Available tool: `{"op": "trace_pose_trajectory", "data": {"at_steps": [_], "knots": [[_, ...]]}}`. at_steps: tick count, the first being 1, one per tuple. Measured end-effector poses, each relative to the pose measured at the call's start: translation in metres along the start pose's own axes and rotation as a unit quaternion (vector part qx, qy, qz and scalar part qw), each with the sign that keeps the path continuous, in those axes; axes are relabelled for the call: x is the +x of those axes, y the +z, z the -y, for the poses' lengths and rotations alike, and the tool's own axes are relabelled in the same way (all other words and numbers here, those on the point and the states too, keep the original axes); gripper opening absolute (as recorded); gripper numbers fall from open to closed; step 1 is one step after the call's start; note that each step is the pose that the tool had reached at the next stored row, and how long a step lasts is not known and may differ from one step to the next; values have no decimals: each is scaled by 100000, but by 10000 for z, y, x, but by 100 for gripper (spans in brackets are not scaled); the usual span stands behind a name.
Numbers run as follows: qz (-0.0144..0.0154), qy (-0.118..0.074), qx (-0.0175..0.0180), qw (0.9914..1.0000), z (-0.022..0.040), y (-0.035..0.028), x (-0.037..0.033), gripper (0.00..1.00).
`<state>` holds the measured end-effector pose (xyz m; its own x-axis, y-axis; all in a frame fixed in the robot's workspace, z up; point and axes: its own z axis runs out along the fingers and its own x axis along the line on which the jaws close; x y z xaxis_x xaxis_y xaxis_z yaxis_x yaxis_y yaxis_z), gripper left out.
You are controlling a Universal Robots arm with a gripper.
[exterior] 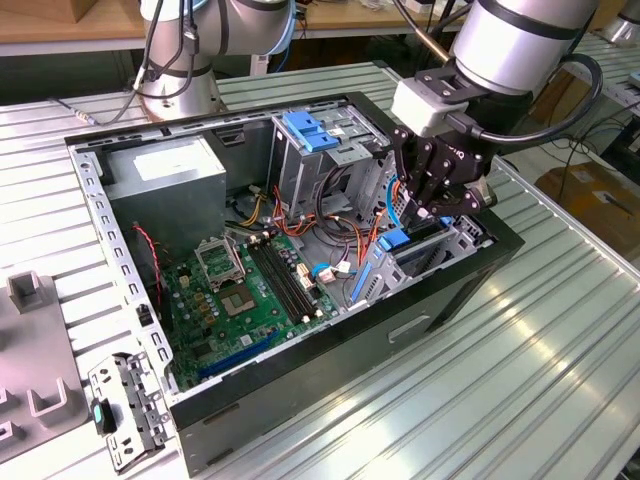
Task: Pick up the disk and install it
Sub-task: 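Insert the first disk wire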
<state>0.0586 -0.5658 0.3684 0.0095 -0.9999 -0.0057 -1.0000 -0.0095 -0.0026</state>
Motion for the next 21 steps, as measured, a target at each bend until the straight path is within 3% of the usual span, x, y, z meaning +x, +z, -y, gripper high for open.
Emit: {"op": "trace_pose_trajectory", "data": {"at_steps": [6,21], "knots": [[-5,-6,1,100000,89,1,0,11],[-375,-9,-108,99999,693,20,-4,11]]}}
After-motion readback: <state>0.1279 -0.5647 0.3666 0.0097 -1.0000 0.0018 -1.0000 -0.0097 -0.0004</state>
